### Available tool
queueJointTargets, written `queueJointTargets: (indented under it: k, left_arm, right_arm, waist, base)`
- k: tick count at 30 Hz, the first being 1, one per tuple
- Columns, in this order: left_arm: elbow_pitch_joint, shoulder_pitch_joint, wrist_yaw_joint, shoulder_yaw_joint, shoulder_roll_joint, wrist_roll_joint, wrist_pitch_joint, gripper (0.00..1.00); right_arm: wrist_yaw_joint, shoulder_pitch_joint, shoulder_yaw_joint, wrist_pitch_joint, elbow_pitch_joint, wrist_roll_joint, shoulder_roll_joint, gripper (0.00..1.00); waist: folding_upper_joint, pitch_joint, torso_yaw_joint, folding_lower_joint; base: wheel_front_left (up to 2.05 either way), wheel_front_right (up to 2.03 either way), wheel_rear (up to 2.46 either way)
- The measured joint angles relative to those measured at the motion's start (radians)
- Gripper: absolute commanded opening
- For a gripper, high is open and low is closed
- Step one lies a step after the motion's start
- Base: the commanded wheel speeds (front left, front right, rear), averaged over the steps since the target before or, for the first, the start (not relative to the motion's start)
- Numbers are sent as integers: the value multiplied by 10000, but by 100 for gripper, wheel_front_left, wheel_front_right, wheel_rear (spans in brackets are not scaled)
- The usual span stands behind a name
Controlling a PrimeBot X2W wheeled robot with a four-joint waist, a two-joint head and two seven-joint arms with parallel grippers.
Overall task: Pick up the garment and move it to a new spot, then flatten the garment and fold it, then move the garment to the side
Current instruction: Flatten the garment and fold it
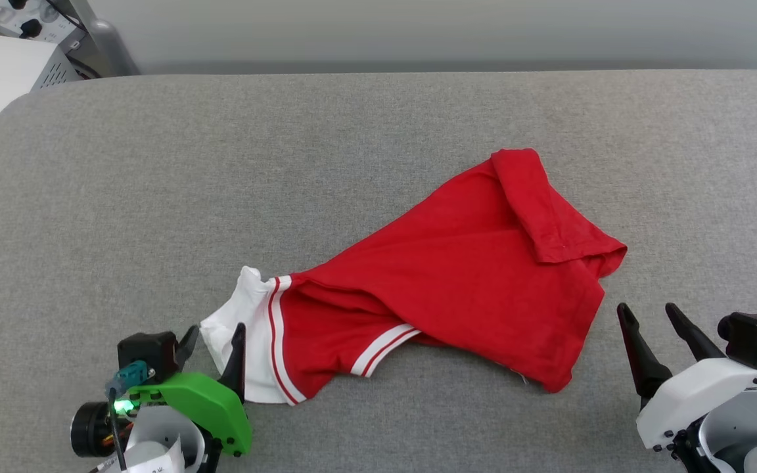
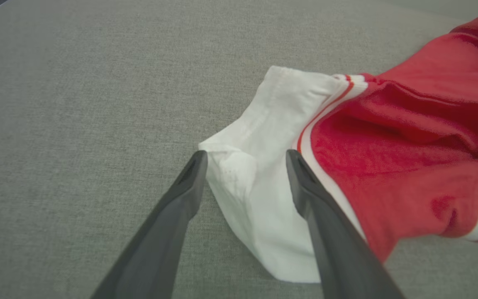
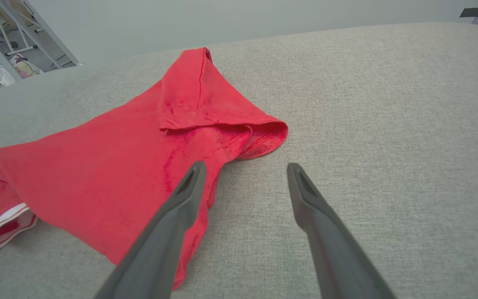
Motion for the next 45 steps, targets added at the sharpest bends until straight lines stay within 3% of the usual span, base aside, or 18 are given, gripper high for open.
queueJointTargets:
  k: [6, 16, 17, 18, 19, 20, 27, 34, 40, 45]
  left_arm:
    - [-558, -331, 205, 163, 13, 746, -1179, 100]
    - [-1776, -326, 606, 276, -136, 1684, -1630, 100]
    - [-1854, -319, 619, 268, -165, 1722, -1630, 100]
    - [-1929, -313, 652, 257, -192, 1762, -1632, 100]
    - [-1990, -306, 688, 251, -217, 1779, -1632, 100]
    - [-2033, -299, 700, 261, -228, 1789, -1632, 100]
    - [-2217, -148, 779, 284, -291, 1864, -1705, 100]
    - [-2245, -226, 692, 197, -514, 2021, -1705, 100]
    - [-2176, -661, 416, 50, -928, 2199, -1708, 100]
    - [-1927, -1009, 144, 2, -1398, 2286, -1716, 100]
  right_arm:
    - [-2, -92, 314, 1135, 451, 623, -591, 100]
    - [0, -1107, 1237, 2763, 1367, 1530, -1521, 100]
    - [0, -1170, 1289, 2851, 1442, 1567, -1588, 95]
    - [-2, -1242, 1365, 2955, 1490, 1615, -1655, 46]
    - [-2, -1306, 1429, 3024, 1492, 1722, -1707, 18]
    - [0, -1364, 1476, 3043, 1484, 1779, -1735, 0]
    - [-2, -2282, 1829, 3149, 836, 1921, -2222, 0]
    - [0, -4339, 2266, 3578, 771, 2011, -2652, 0]
    - [0, -6704, 2748, 3639, 2080, 2094, -2989, 0]
    - [0, -8511, 3225, 2869, 3603, 2092, -3206, 0]
  waist:
    - [0, -105, 158, 0]
    - [1, -185, 800, 0]
    - [0, -186, 864, 0]
    - [0, -188, 941, 0]
    - [0, -189, 1016, 0]
    - [0, -191, 1069, 0]
    - [0, -205, 1315, 0]
    - [0, -11, 1551, 0]
    - [0, 386, 1924, 0]
    - [0, 850, 2338, 0]
  base:
    - [0, 0, 0]
    - [0, 0, 0]
    - [0, 0, 0]
    - [0, 0, 0]
    - [0, 0, 0]
    - [0, 0, 0]
    - [0, 0, 0]
    - [0, 0, 0]
    - [0, 0, 0]
    - [0, 0, 0]
